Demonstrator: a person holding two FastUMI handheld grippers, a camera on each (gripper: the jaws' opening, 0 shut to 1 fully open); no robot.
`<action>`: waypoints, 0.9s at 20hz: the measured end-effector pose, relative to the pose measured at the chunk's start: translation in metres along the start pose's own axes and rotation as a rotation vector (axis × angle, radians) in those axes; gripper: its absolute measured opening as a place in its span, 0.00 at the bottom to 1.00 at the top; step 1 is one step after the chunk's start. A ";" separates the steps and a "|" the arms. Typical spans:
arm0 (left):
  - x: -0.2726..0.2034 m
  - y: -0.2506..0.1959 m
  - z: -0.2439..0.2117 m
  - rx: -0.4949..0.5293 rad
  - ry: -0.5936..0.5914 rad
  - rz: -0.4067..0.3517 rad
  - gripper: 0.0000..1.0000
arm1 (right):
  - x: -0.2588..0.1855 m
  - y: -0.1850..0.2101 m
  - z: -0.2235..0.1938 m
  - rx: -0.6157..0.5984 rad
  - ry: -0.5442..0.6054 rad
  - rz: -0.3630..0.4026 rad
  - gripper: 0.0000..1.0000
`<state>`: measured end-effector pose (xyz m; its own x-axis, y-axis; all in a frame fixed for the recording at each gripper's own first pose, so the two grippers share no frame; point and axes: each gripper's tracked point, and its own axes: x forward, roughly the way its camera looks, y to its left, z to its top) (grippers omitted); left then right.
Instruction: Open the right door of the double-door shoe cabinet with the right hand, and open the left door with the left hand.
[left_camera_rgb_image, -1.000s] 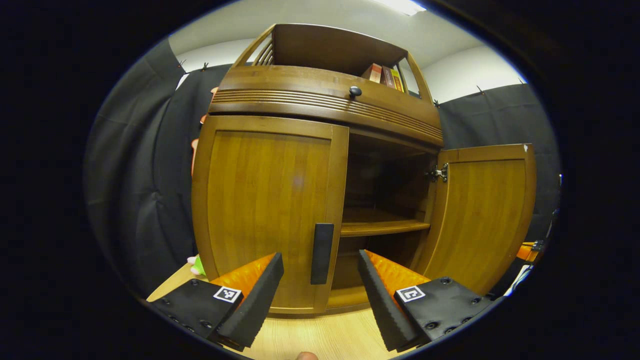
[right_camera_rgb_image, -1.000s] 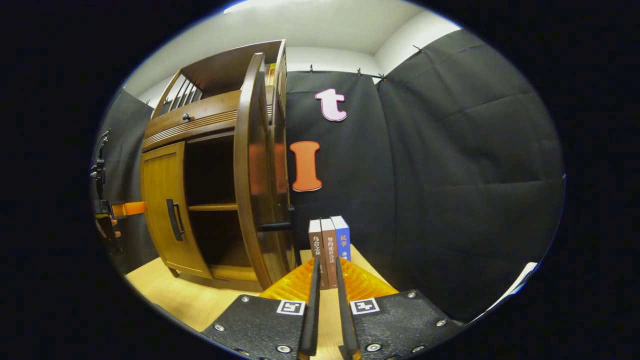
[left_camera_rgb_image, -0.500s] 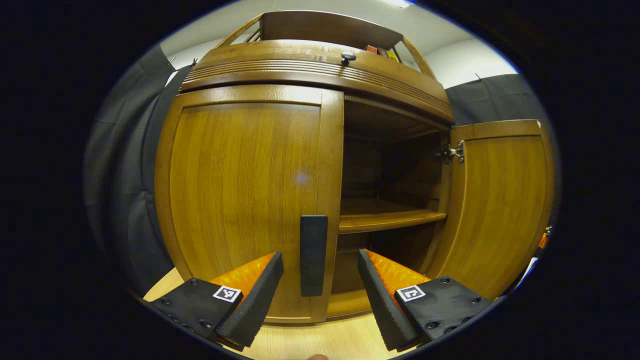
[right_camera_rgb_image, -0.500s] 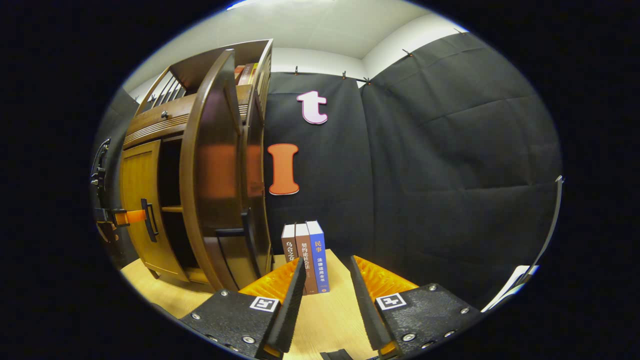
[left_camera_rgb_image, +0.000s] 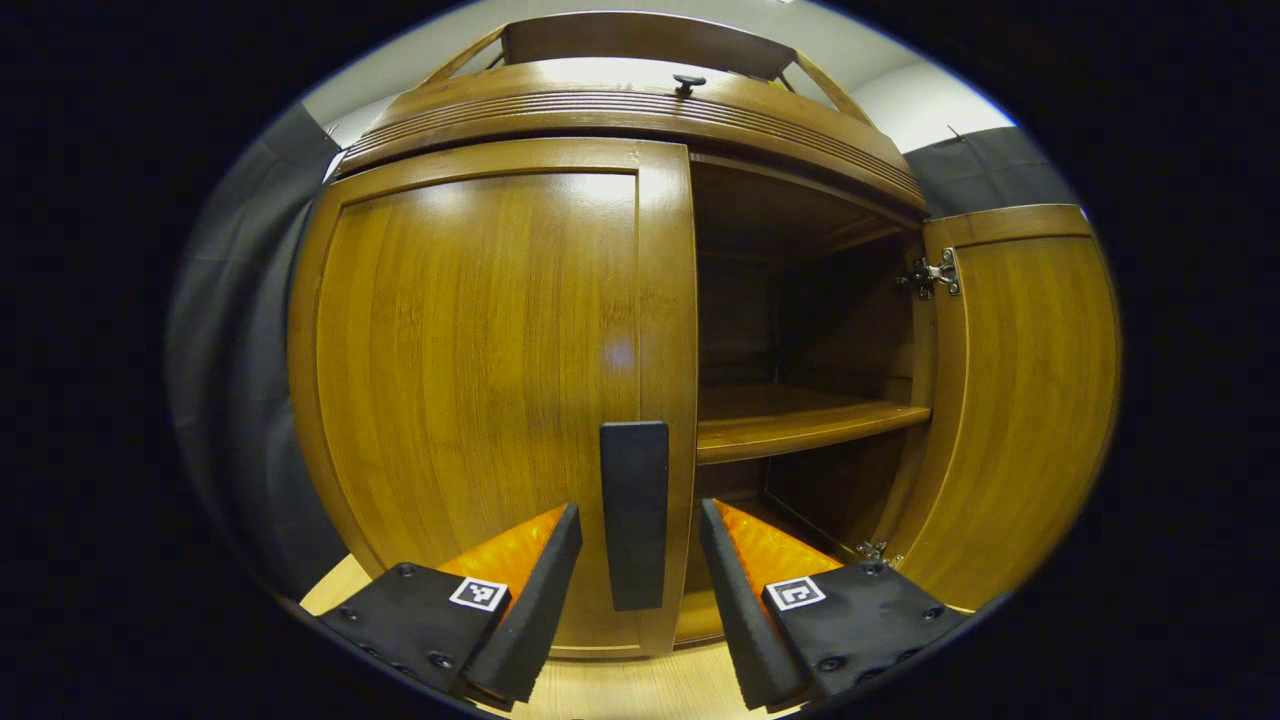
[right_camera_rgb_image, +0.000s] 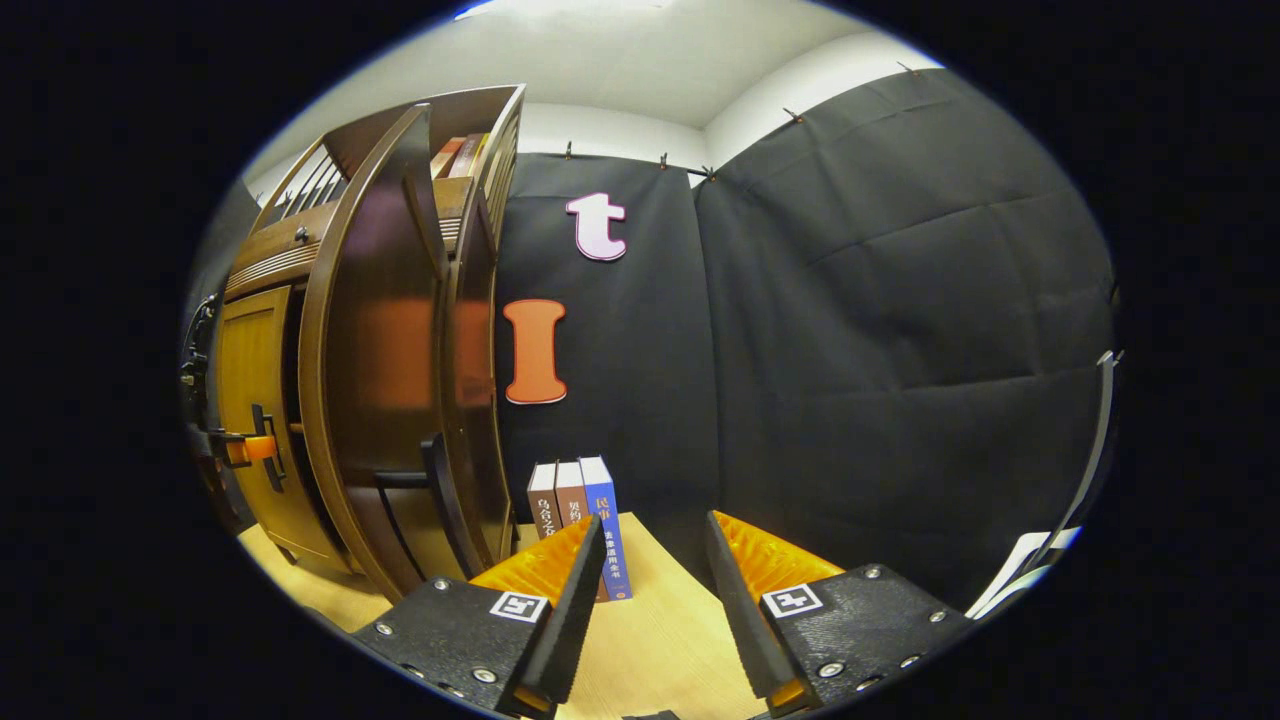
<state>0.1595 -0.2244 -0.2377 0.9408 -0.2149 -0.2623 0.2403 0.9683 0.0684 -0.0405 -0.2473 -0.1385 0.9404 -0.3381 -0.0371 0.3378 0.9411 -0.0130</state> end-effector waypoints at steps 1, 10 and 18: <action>0.002 -0.003 -0.001 -0.003 0.002 -0.006 0.77 | 0.000 0.001 0.000 0.002 0.000 0.003 0.64; 0.011 0.005 -0.015 -0.032 0.037 -0.001 0.39 | -0.005 0.004 0.002 -0.020 -0.008 0.011 0.64; -0.006 0.004 -0.014 -0.028 0.038 -0.030 0.34 | -0.018 0.010 0.011 -0.034 -0.011 0.011 0.64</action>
<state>0.1513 -0.2179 -0.2491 0.9233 -0.2397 -0.3001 0.2612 0.9647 0.0330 -0.0539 -0.2316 -0.1274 0.9445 -0.3274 -0.0262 0.3260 0.9442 -0.0465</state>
